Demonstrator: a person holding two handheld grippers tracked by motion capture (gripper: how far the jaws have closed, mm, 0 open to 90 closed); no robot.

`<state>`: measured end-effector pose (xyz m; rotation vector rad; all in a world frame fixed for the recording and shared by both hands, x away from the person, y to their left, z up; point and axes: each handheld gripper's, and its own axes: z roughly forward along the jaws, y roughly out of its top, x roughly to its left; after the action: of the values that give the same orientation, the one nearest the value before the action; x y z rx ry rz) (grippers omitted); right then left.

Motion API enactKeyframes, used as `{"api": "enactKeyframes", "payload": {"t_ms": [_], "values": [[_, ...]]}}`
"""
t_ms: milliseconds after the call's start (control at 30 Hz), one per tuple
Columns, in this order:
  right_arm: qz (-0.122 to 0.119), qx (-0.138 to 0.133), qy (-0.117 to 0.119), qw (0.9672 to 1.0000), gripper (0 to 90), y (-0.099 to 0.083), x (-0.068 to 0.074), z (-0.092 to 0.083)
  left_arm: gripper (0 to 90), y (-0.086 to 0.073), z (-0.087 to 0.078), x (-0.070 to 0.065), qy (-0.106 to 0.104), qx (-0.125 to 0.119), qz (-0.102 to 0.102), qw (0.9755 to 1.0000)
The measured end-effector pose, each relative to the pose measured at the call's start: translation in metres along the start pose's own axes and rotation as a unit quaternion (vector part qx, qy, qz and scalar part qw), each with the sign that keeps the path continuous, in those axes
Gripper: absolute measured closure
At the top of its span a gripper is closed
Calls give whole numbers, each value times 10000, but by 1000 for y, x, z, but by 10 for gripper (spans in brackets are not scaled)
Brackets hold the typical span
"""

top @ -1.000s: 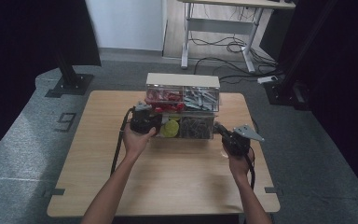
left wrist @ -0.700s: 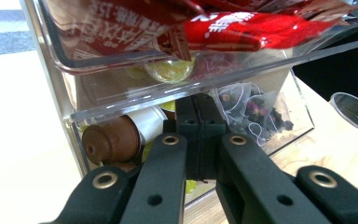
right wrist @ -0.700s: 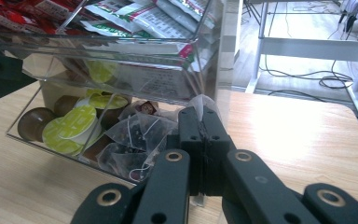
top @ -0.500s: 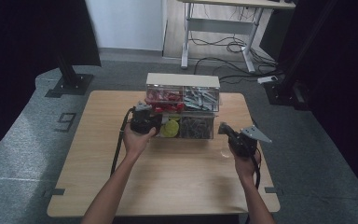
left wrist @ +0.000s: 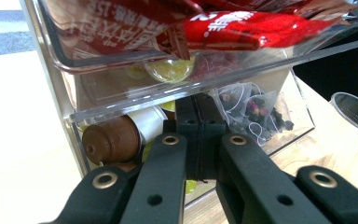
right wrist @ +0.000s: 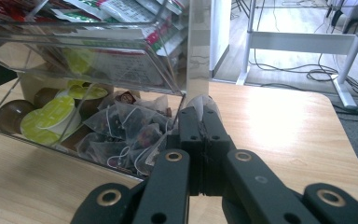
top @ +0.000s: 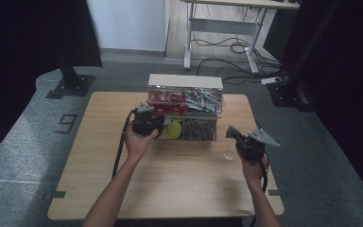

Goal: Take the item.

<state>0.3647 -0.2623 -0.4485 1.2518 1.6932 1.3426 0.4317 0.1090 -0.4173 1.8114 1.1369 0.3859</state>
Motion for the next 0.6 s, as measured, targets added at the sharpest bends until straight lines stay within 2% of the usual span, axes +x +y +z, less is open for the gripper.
{"api": "enactKeyframes", "payload": {"t_ms": [600], "values": [[89, 79, -204, 9997, 888, -10, -18, -7, 900, 0, 0, 0, 0, -7, -9, 10000]]}}
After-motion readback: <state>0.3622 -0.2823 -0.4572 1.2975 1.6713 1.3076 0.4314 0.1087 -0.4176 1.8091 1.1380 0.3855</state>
